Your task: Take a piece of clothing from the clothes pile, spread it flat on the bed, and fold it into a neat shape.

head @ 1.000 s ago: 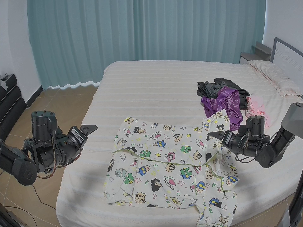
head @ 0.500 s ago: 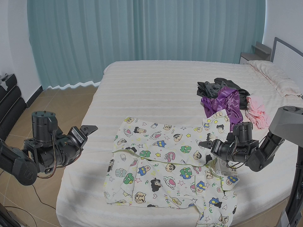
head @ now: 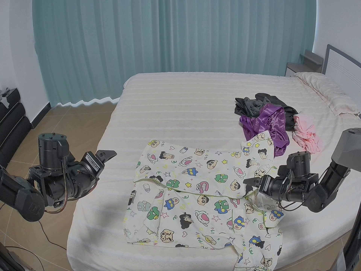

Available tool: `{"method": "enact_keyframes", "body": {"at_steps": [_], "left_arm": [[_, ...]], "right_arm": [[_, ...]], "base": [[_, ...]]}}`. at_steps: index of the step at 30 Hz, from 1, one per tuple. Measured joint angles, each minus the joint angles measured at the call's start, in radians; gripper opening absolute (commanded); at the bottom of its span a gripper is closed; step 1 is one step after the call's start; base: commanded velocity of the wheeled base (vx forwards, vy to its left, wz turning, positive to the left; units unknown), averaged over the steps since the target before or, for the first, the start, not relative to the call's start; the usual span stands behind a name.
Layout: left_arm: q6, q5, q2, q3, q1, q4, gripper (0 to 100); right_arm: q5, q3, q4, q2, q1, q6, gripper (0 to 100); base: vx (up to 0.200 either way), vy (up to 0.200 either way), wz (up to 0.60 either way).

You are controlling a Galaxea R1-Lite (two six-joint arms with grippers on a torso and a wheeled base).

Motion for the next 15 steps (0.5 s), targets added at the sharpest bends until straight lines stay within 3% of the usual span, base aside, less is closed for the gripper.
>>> {"method": "enact_keyframes", "body": {"at_steps": [7, 15], "left_arm": [[0.0, 0.0, 0.002, 0.0, 0.0, 0.0, 100], [0.0, 0.0, 0.023, -0.002, 0.0, -0.001, 100]], "right_arm": [[0.003, -0.011, -0.002, 0.017, 0.0, -0.02, 100], [0.005, -0.175, 0.013, 0.1, 0.032, -0.01, 100]], "base": [[0.0, 0.0, 0.0], [0.0, 0.0, 0.0]]}}
